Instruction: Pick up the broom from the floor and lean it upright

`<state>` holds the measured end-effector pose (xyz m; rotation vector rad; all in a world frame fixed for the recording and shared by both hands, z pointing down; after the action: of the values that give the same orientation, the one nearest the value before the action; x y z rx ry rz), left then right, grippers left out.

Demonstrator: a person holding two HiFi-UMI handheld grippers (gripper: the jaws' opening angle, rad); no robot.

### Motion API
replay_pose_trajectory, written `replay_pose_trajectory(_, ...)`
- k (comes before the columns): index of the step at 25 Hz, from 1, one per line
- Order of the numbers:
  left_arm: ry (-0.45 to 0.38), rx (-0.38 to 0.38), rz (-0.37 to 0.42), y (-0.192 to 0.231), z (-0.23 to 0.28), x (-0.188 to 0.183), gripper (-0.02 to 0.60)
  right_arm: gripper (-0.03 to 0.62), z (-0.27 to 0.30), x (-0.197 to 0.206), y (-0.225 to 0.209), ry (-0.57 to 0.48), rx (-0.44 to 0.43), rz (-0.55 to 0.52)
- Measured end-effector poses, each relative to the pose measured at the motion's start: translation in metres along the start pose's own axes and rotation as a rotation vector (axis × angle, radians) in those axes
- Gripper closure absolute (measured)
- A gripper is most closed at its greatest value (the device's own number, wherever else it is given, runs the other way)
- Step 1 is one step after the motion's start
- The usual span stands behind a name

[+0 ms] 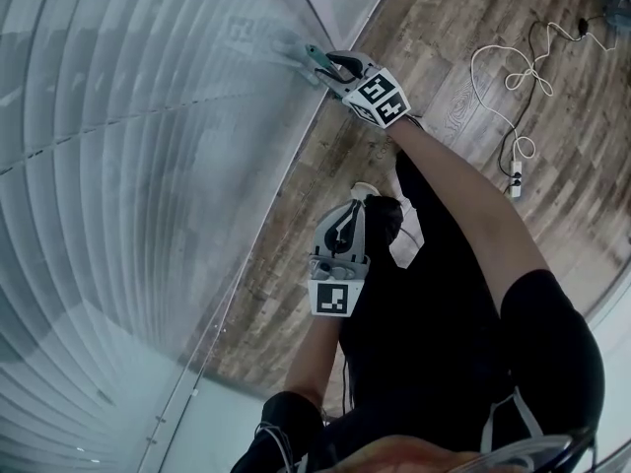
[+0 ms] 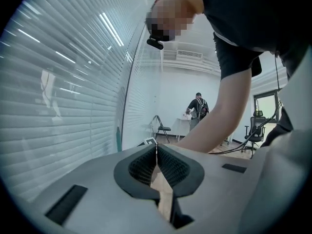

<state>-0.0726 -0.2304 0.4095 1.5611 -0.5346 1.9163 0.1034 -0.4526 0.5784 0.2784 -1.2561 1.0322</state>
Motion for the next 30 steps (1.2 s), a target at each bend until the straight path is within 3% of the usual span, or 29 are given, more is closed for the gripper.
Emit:
replay_pose_trajectory(2,0.002,-0.022,-0.039,0.007,0.003,0.001,0.561,0.407,0.001,0.004,-0.002,-0.005,-0.009,0.037)
replay_pose_trajectory(5,0.021,-0.052,-0.088,0.018,0.010,0.004,0.561,0.407,-0.001,0.004,-0.004,-0.009,0.000,0.026)
replay_pose_trajectory(12,0.025,-0.088,-0.091,0.029,0.020,-0.001,0.561,0.407,-0.023,0.007,0.009,-0.009,0.025,0.010)
replay_pose_trajectory(16,-0.013,-0.102,-0.116,0.032,0.017,-0.016,0.561,0.407,-0.045,0.005,0.027,0.018,0.031,-0.018)
replay_pose_trajectory(24,-0.020,-0.113,-0.157,0.032,-0.009,-0.053,0.561,0.416,-0.130,-0.047,0.095,-0.050,0.125,-0.079)
replay_pose_trajectory(30,-0.039,-0.108,-0.192,0.024,-0.026,-0.095,0.561,0.428,-0.190,-0.084,0.177,-0.114,0.080,-0.075)
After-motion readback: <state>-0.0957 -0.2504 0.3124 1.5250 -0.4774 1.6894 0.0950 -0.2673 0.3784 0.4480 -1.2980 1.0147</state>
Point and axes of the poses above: the fingertips, and each gripper's own axes: z forward along the fingers, y to its left, x out of its underside, the point moved 8 cm from there along -z, backward along the fingers, and after that the axes turned 10 degrees about -x, right-handed, at the moved point
